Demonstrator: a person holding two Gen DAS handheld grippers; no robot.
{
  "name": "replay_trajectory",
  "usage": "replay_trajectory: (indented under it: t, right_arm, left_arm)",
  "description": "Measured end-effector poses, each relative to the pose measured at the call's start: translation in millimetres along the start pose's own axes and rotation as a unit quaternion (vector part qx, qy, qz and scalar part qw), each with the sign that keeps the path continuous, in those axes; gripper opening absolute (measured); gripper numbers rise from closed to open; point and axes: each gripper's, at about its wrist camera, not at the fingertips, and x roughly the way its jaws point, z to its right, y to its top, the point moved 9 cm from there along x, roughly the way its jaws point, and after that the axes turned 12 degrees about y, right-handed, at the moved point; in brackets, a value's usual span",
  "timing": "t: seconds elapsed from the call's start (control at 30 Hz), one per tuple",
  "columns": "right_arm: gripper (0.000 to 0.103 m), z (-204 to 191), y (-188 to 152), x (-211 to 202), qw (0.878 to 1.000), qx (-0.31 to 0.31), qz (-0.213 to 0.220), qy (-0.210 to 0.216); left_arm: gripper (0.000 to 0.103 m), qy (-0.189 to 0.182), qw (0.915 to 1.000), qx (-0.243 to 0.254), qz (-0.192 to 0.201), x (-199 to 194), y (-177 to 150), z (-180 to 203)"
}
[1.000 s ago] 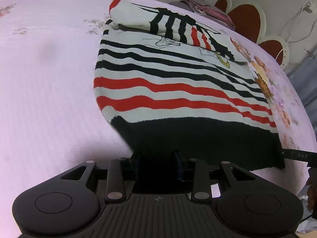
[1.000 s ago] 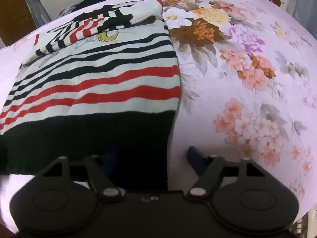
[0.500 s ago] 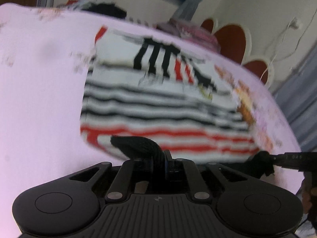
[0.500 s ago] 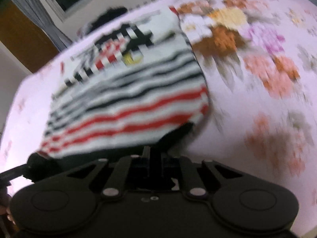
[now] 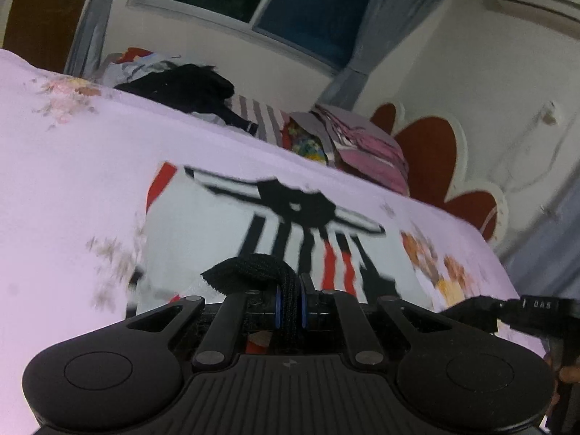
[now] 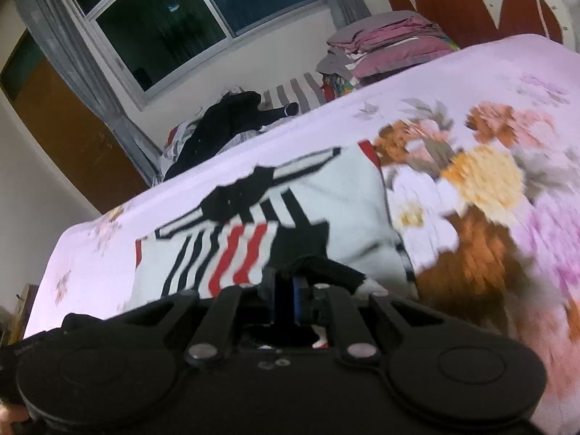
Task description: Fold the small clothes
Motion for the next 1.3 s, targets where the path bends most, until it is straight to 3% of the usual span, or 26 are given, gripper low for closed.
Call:
replay_trajectory:
  t: [0.37, 0.7, 0.97, 1.03, 1.1, 1.17, 1.23, 1.3]
  right_arm:
    - [0.009, 33, 79, 93, 1.000, 0.027, 0.006, -0.004]
    - [0.009, 80, 84, 178, 0.996, 0.084, -0.035, -0.025]
    - [0.008, 102, 96, 201, 0.993, 0.106, -0.023, -0.035]
    - [0.013, 104, 100, 202, 0.993, 0.107, -0.015, -0.037]
    - [0.024, 107, 106, 201, 0.994, 0.104, -0.002, -0.045]
    - [0.024, 107, 109, 201, 0.994, 0.099, -0.003, -0.047]
    - [0.024, 104, 112, 199, 0.995, 0.081, -0.002, -0.051]
    - [0.026, 103, 115, 196, 0.996, 0.067, 0.001, -0.053]
  left_arm:
    - [0.009, 0.034, 0.9988, -0.035, 0.003, 104, 64, 5]
    - [0.009, 0.074, 0.9948, -0.059, -0.039, 181, 69, -12]
    - [0.009, 0.094, 0.9920, -0.064, -0.054, 212, 69, -16]
    - [0.010, 0.095, 0.9909, -0.073, -0.061, 218, 69, -17]
    - [0.010, 0.105, 0.9893, -0.071, -0.071, 221, 68, -18]
    - [0.012, 0.104, 0.9902, -0.060, -0.071, 221, 69, -17]
    - [0.017, 0.097, 0.9911, -0.059, -0.070, 217, 70, -17]
    - [0.038, 0.096, 0.9906, -0.078, -0.060, 213, 78, -23]
